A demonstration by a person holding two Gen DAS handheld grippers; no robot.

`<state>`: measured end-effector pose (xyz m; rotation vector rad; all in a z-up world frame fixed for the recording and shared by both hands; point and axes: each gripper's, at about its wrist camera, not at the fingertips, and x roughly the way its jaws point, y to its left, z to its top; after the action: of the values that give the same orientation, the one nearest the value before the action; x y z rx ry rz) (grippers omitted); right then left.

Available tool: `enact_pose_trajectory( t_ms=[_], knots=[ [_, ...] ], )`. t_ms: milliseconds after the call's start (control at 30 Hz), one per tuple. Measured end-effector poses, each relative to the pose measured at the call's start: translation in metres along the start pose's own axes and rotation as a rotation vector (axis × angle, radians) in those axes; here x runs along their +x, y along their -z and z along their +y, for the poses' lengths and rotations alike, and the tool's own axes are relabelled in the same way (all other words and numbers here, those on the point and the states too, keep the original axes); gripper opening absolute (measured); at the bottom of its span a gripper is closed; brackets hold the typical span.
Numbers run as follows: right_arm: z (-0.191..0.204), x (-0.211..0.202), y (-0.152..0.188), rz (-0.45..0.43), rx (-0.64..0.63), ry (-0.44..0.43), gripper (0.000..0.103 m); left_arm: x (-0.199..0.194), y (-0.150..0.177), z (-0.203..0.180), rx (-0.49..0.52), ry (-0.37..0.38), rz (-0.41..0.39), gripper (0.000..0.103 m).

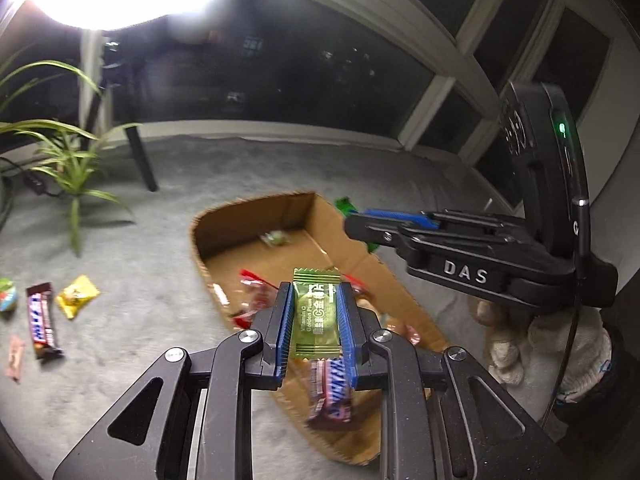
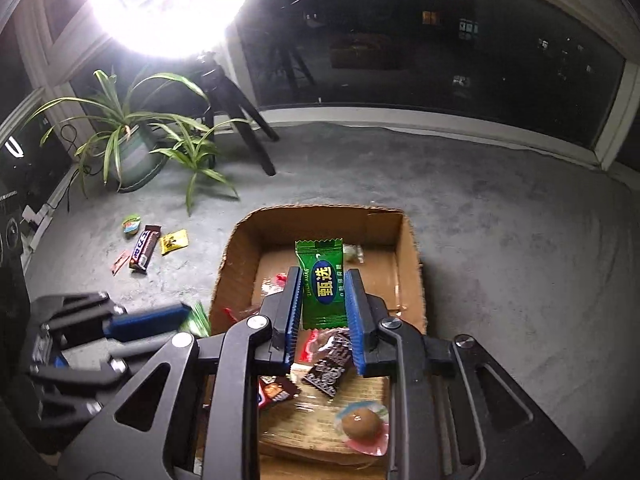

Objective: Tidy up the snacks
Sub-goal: 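Carry both green candies into the box and open both tools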

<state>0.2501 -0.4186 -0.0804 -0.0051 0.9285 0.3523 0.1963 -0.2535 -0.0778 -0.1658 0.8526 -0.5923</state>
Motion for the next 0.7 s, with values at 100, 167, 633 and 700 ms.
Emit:
enact_pose_trajectory(
  t_ms=[100,167,633,700],
  knots=[
    [-0.005,-0.002,0.001,-0.006,0.006,0.008,0.035,0.009,0.001,-0.008,0.005,-0.001,0.023,0.028],
    [-0.006,-0.005,0.001,-0.022,0.013,0.016,0.048,0.011,0.002,-0.011,0.008,-0.003,0.027,0.043],
    [0.022,-0.013,-0.002,-0.055,0.017,-0.019,0.057,-0.021,0.011,0.014,-0.025,-0.062,0.006,0.043],
    [0.034,-0.013,-0.004,-0.058,0.007,-0.035,0.057,-0.03,0.014,0.024,-0.034,-0.078,0.003,0.043]
  ],
)
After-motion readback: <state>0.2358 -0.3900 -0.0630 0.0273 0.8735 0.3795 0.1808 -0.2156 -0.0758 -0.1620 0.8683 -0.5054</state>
